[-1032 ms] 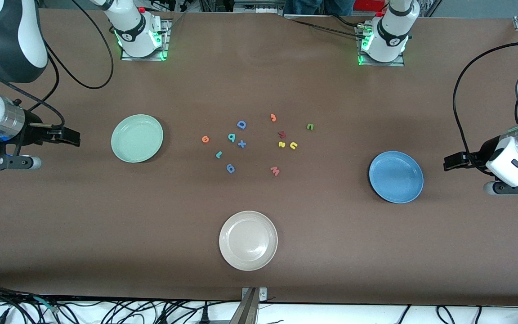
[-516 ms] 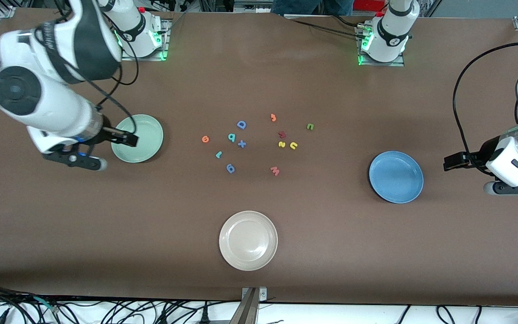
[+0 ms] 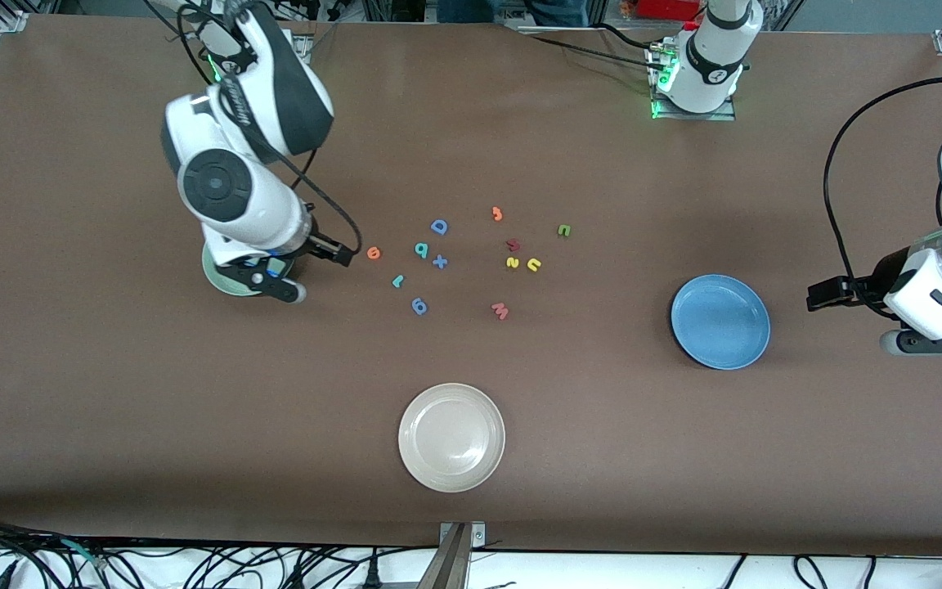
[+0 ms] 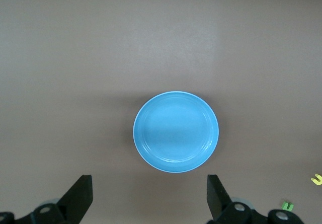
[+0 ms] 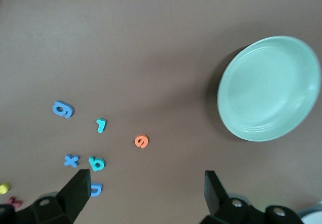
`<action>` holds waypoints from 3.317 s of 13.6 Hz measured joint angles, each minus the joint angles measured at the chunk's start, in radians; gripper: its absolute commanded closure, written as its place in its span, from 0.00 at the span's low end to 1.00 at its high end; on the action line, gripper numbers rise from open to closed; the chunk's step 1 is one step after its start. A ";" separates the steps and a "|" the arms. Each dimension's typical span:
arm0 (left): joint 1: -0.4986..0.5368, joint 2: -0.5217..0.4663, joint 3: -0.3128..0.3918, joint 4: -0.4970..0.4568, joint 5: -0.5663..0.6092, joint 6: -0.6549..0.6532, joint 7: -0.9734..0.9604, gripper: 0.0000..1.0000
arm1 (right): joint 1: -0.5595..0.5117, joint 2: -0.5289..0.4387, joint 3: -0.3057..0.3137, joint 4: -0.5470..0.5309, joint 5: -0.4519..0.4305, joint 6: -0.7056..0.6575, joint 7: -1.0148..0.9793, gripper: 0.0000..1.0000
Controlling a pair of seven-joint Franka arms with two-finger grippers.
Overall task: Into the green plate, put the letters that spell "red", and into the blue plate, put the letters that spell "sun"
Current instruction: 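Reach the right gripper toward the orange letter while the left gripper reaches letters, then grasp the orange e with the right gripper while the left grasps green u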
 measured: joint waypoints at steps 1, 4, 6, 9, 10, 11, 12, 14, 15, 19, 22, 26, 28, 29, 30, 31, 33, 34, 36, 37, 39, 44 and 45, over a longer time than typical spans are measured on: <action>0.000 0.000 0.000 0.000 0.000 0.000 0.000 0.00 | 0.000 0.002 0.007 -0.063 0.000 0.076 0.001 0.00; 0.000 0.009 0.000 0.000 0.000 0.000 0.000 0.00 | 0.000 0.006 0.026 -0.252 0.001 0.309 0.001 0.01; -0.003 0.028 -0.005 -0.001 0.000 -0.001 0.000 0.00 | 0.000 0.007 0.041 -0.334 0.008 0.397 0.004 0.01; -0.055 0.066 -0.018 -0.004 -0.003 -0.002 -0.005 0.00 | 0.000 0.018 0.068 -0.395 0.048 0.499 0.011 0.01; -0.089 0.073 -0.022 -0.004 -0.010 -0.004 -0.012 0.00 | 0.000 0.028 0.076 -0.407 0.050 0.536 0.022 0.01; -0.133 0.082 -0.025 -0.006 -0.024 -0.008 -0.029 0.00 | 0.000 0.042 0.081 -0.415 0.050 0.566 0.032 0.01; -0.188 0.094 -0.028 -0.010 -0.032 -0.009 -0.065 0.00 | 0.001 0.056 0.083 -0.419 0.050 0.585 0.036 0.02; -0.314 0.132 -0.033 -0.013 -0.033 -0.010 -0.162 0.00 | 0.002 0.079 0.084 -0.420 0.050 0.600 0.039 0.04; -0.371 0.155 -0.034 -0.014 -0.033 -0.009 -0.196 0.00 | 0.003 0.085 0.084 -0.420 0.051 0.605 0.040 0.04; -0.469 0.228 -0.035 -0.013 -0.139 -0.004 -0.204 0.00 | 0.006 0.098 0.100 -0.423 0.052 0.647 0.089 0.04; -0.519 0.266 -0.037 -0.016 -0.168 0.067 -0.193 0.00 | 0.009 0.119 0.109 -0.427 0.053 0.676 0.105 0.11; -0.562 0.282 -0.057 -0.112 -0.168 0.251 -0.193 0.00 | 0.009 0.137 0.109 -0.427 0.053 0.697 0.115 0.28; -0.562 0.255 -0.070 -0.200 -0.168 0.352 -0.193 0.00 | 0.009 0.136 0.109 -0.427 0.053 0.700 0.116 0.28; -0.562 0.222 -0.079 -0.265 -0.168 0.414 -0.193 0.00 | 0.009 0.136 0.110 -0.427 0.054 0.701 0.117 0.28; -0.563 0.178 -0.090 -0.345 -0.168 0.483 -0.193 0.00 | 0.009 0.136 0.110 -0.427 0.054 0.701 0.123 0.28; -0.565 0.129 -0.100 -0.430 -0.168 0.550 -0.193 0.00 | 0.009 0.136 0.114 -0.427 0.054 0.703 0.133 0.28; -0.580 0.029 -0.108 -0.599 -0.168 0.679 -0.197 0.00 | 0.010 0.138 0.123 -0.427 0.054 0.718 0.159 0.28; -0.591 -0.013 -0.109 -0.671 -0.168 0.736 -0.207 0.00 | 0.010 0.141 0.125 -0.427 0.054 0.724 0.166 0.28; -0.620 -0.060 -0.109 -0.768 -0.166 0.820 -0.257 0.00 | 0.009 0.142 0.125 -0.427 0.054 0.729 0.175 0.28; -0.634 -0.067 -0.109 -0.796 -0.156 0.854 -0.285 0.00 | 0.009 0.142 0.125 -0.427 0.054 0.729 0.180 0.28; -0.645 -0.068 -0.110 -0.843 -0.079 0.938 -0.366 0.00 | 0.009 0.143 0.127 -0.427 0.054 0.732 0.192 0.28; -0.647 -0.061 -0.109 -0.928 -0.023 1.030 -0.424 0.00 | 0.010 0.146 0.145 -0.427 0.054 0.748 0.221 0.28; -0.646 -0.056 -0.107 -0.929 -0.023 1.030 -0.426 0.00 | 0.010 0.146 0.145 -0.427 0.054 0.748 0.221 0.28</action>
